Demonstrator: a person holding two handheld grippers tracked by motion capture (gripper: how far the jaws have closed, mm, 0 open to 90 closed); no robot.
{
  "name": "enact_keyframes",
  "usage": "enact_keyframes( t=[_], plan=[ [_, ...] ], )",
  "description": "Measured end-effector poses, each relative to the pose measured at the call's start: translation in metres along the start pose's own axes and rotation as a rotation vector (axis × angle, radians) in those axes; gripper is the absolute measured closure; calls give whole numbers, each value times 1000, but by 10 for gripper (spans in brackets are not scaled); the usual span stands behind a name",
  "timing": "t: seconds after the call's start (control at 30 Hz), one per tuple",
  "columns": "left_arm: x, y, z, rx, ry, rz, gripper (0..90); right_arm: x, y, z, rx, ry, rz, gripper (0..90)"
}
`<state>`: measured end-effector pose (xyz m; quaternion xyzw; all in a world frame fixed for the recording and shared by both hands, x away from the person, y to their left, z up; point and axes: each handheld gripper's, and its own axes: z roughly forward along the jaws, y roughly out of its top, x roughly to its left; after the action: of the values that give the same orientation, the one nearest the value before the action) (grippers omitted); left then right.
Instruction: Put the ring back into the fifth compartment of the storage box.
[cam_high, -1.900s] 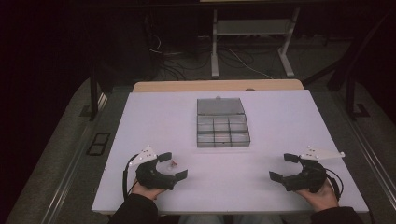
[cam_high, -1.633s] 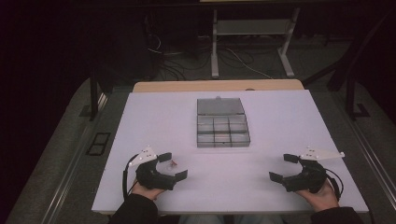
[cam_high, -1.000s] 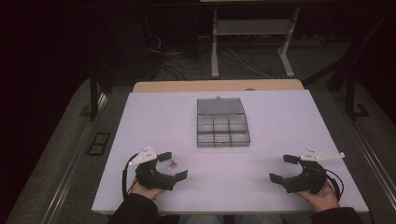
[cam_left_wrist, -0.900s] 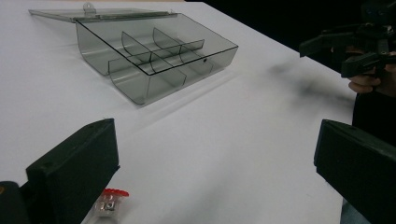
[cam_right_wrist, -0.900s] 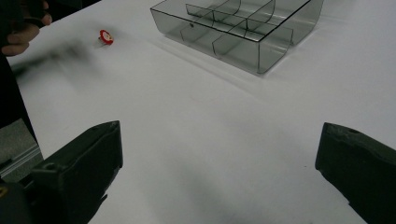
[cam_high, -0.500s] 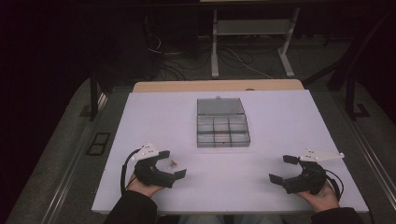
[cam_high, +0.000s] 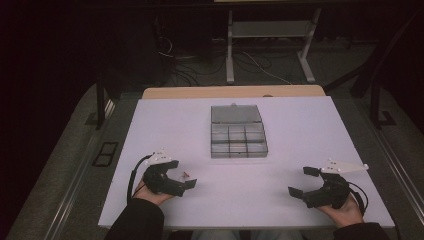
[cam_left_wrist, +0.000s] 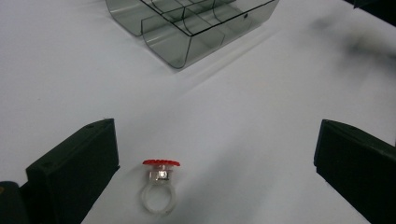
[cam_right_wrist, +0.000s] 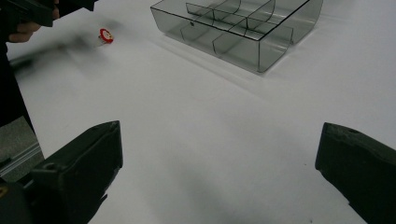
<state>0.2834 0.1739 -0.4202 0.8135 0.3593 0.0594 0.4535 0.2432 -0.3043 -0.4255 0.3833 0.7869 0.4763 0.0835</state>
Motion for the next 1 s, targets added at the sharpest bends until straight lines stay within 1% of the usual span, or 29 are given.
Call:
enact_keyframes(
  t=[0.17,0.4,0.5,0.57,0.67,0.77,0.83,0.87,0.9,0.93,1.0],
  plan=[
    [4,2,4,43,9,-2,0,0,0,0,1,0,0,4],
    [8,5,9,80,12,-4,0,0,0,0,4,1,0,4],
    [12,5,11,98,18,-5,0,0,-1,0,4,0,-3,4],
    [14,4,13,104,20,-15,0,0,-1,0,5,0,-2,3],
    [16,4,16,120,16,-17,0,0,-1,0,6,0,-2,4],
    [19,3,18,146,19,-11,0,0,-1,0,4,0,-1,4],
    [21,3,19,152,23,-20,0,0,-1,0,4,0,-1,4],
    [21,3,19,160,23,-18,0,0,-1,0,4,0,-1,4],
    [22,2,20,158,23,-25,2,0,-1,0,4,1,-1,3],
    [22,2,20,162,22,-27,23,0,-1,0,5,2,-1,4],
    [23,2,22,169,18,-20,37,0,0,0,5,4,-1,3]
  ],
)
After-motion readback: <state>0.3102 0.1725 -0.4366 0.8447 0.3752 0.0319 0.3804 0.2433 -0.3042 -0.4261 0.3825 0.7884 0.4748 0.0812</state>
